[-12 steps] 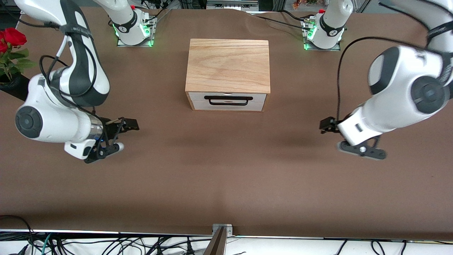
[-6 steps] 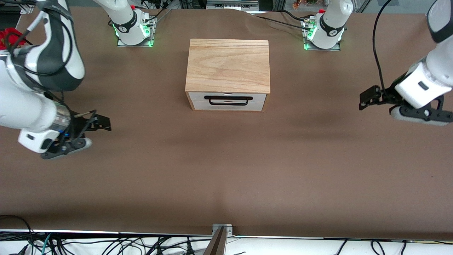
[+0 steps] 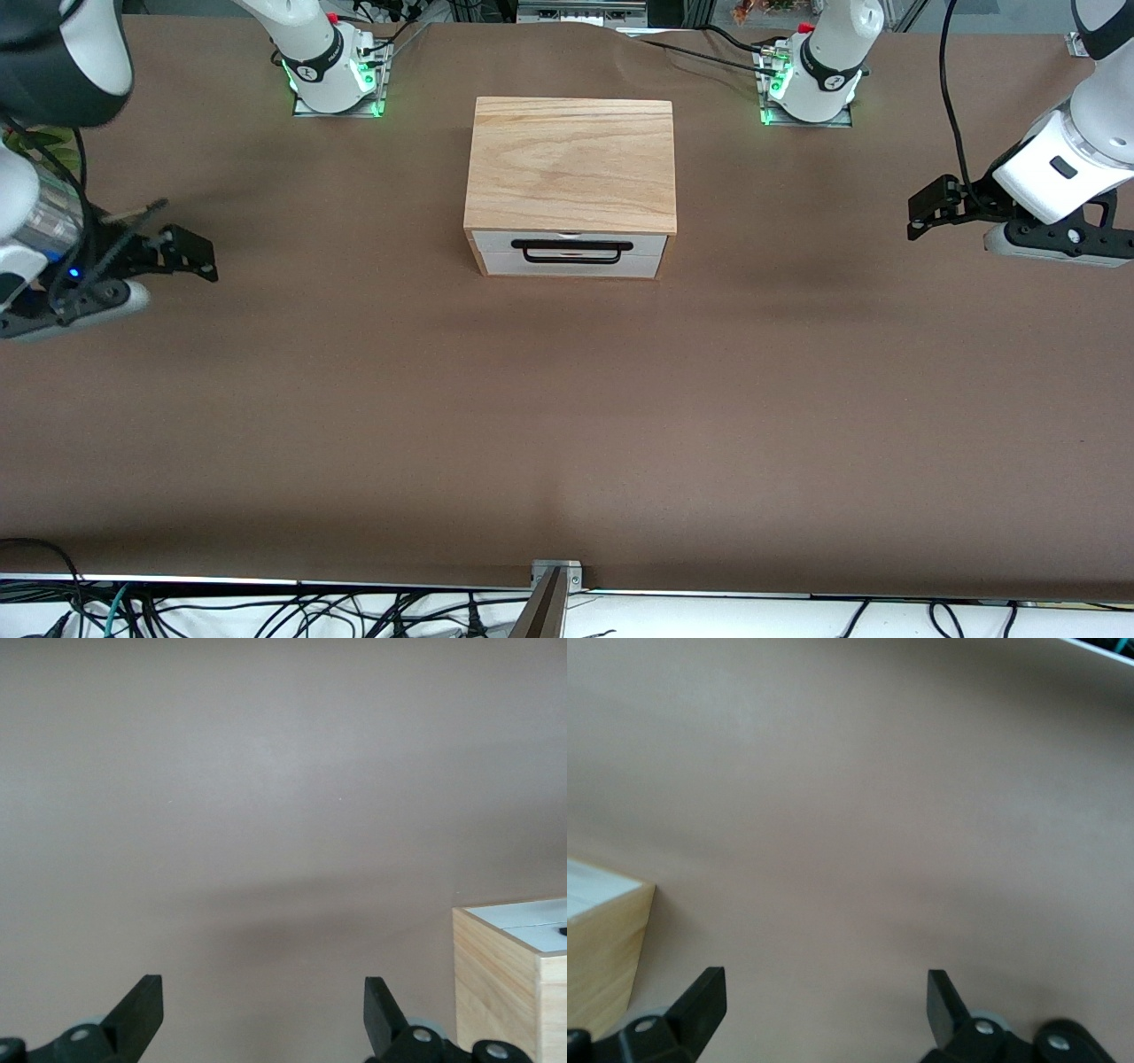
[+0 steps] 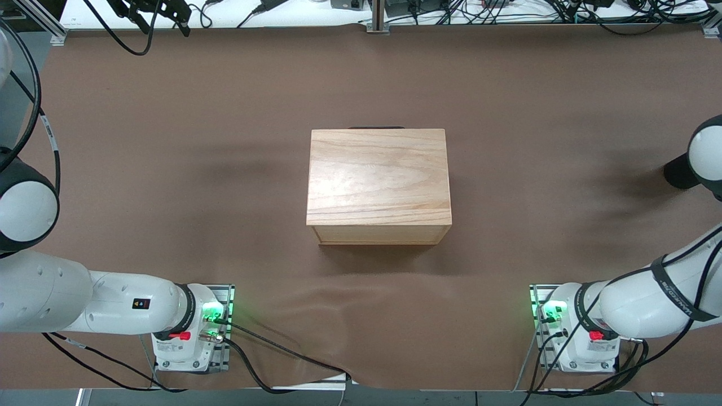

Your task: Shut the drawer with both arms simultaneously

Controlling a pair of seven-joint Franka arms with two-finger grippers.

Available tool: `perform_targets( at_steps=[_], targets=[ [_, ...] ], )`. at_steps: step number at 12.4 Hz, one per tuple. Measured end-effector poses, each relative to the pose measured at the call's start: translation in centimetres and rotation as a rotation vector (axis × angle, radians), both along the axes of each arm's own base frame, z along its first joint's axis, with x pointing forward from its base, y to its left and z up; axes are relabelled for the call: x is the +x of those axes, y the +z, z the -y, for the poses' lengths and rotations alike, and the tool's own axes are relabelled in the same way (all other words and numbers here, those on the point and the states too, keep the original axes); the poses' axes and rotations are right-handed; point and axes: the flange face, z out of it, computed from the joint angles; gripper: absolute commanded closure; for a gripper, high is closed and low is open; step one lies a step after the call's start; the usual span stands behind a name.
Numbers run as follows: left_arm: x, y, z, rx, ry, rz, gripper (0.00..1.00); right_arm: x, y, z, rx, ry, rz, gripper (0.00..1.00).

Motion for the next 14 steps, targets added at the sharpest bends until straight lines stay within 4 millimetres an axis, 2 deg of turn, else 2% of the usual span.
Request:
perform_targets(
  at_steps=[2,5,8,9,12,14],
  targets=[
    [0.0,-0.3,-0.3,0.003,0.004,-0.007,0.00,-1.1,1.0,0.4,-0.012,-0.006,-0.007,0.00],
    [0.0,-0.4,-0.7,0.004,0.011,-0.011,0.00,-3.7,1.4,1.2,-0.003,-0.015,-0.012,0.00],
    [-0.2,-0.6,-0.6,0.005,0.010,-0.029,0.00,-7.1,1.8,3.9,0.012,-0.055,-0.007,0.00],
    [-0.2,-0.6,-0.6,0.005,0.009,-0.030,0.00,-7.6,1.8,4.2,0.014,-0.059,-0.004,0.00],
    [-0.2,-0.6,-0.6,0.005,0.010,-0.030,0.00,-7.6,1.6,2.7,0.010,-0.056,0.002,0.00],
    [-0.2,-0.6,-0.8,0.005,0.013,-0.030,0.00,-7.6,1.5,2.5,0.000,-0.051,0.003,0.00]
  ],
)
